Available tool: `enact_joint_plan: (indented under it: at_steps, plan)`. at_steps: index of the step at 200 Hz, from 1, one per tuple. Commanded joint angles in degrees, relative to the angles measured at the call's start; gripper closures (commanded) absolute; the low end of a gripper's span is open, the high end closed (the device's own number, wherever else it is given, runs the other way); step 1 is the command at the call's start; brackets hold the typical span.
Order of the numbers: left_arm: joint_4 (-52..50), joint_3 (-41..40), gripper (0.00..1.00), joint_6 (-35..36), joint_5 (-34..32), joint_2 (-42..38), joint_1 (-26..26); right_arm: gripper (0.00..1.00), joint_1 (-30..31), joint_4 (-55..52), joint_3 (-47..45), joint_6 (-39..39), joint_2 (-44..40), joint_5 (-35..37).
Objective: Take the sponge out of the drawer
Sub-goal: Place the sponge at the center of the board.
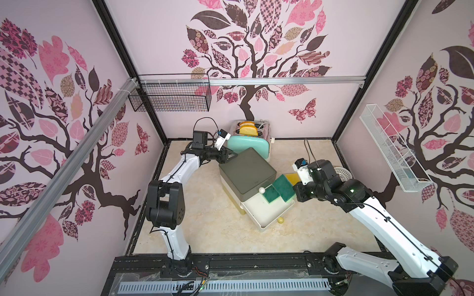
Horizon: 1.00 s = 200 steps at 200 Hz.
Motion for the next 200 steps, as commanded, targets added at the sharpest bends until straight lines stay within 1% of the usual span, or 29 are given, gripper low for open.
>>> enact_joint_plan:
  at_steps: [1, 23, 30, 42, 59, 86, 96, 121, 139, 176, 200]
  plan:
    - [-2.2, -2.0, 0.54, 0.4, -1.8, 1.9, 0.5, 1.0, -8.1, 6.6, 1.9, -0.6, 1.2, -2.9]
    - [-2.3, -1.8, 0.54, 0.3, -1.4, 2.1, 0.6, 1.0, -17.2, 13.4, 1.6, -0.5, 6.0, -9.0]
    - [-2.3, -1.7, 0.54, 0.4, -1.4, 2.1, 0.5, 1.0, -19.1, 15.4, 2.0, -0.2, 8.2, -10.8]
    - [-2.4, -1.7, 0.54, 0.4, -1.4, 2.0, 0.5, 1.0, -21.3, 19.5, 2.4, -0.1, 12.4, -11.6]
    - [-2.6, -1.6, 0.54, 0.4, -1.4, 1.9, 0.8, 1.0, -22.5, 23.4, 4.5, -0.6, 19.3, -11.8]
    - [-3.0, -1.6, 0.54, 0.6, -1.3, 2.0, 0.8, 1.0, -25.1, 28.4, 8.1, -1.1, 30.6, -14.2]
    - [-2.9, -1.7, 0.54, 0.6, -1.3, 2.1, 0.9, 1.0, -26.2, 29.0, 10.1, -1.3, 35.0, -15.6]
    - [-2.4, -2.1, 0.54, 0.2, -1.1, 2.3, 0.8, 1.0, -27.7, 29.8, 15.0, -2.3, 44.7, -15.8]
    - [-2.4, -2.2, 0.54, 0.2, -1.2, 2.4, 0.8, 1.0, -28.2, 27.8, 20.1, -3.3, 51.2, -15.8]
    - [-3.5, -1.8, 0.54, 0.8, -1.5, 2.4, 0.8, 1.0, -28.3, 25.1, 28.1, -4.8, 58.9, -15.4]
    - [-3.9, -1.5, 0.54, 1.1, -1.6, 2.6, 0.8, 1.0, -28.4, 22.6, 31.6, -5.2, 61.6, -14.9]
